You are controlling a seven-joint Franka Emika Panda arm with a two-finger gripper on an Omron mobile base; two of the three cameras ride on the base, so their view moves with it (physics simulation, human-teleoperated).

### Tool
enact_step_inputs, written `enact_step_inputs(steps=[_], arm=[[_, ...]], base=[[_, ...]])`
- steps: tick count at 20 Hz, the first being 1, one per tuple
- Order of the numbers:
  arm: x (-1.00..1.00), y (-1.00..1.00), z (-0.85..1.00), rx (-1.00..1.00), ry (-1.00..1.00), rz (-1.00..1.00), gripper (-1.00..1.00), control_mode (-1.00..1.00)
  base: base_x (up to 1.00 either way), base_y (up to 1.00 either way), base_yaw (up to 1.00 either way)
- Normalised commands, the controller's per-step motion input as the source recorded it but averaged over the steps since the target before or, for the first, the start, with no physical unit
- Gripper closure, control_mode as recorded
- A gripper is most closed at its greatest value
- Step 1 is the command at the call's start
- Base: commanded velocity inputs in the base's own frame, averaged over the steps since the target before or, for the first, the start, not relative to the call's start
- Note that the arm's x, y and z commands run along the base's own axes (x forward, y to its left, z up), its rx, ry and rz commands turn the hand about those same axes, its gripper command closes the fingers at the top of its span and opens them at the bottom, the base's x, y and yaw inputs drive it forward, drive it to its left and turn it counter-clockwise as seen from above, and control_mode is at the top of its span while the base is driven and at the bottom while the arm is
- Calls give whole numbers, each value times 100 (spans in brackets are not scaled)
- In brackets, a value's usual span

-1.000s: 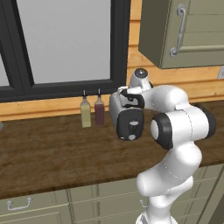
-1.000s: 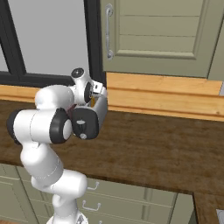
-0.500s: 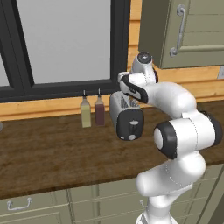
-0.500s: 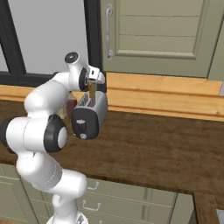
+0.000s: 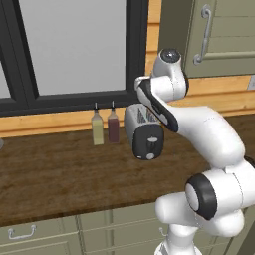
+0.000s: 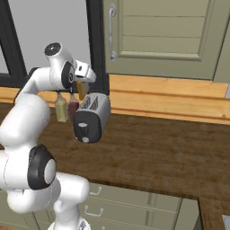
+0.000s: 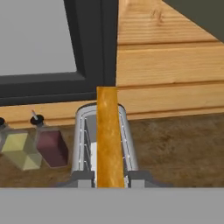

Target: Start the toaster. Once the lever pops up, take the bread to the plate on the dining counter.

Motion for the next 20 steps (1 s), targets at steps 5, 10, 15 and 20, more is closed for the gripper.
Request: enact_step_inputs(steps=[5, 10, 15, 20], arm=[[-100, 27, 6, 0, -1, 0, 100, -100], [-100, 11, 0, 0, -1, 0, 100, -100], [-100, 0, 5, 1, -3, 0, 100, -100], [-69, 0, 0, 0, 0, 0, 100, -100]], base=[[0, 0, 0], [0, 0, 0], [0, 0, 0], [0, 0, 0]])
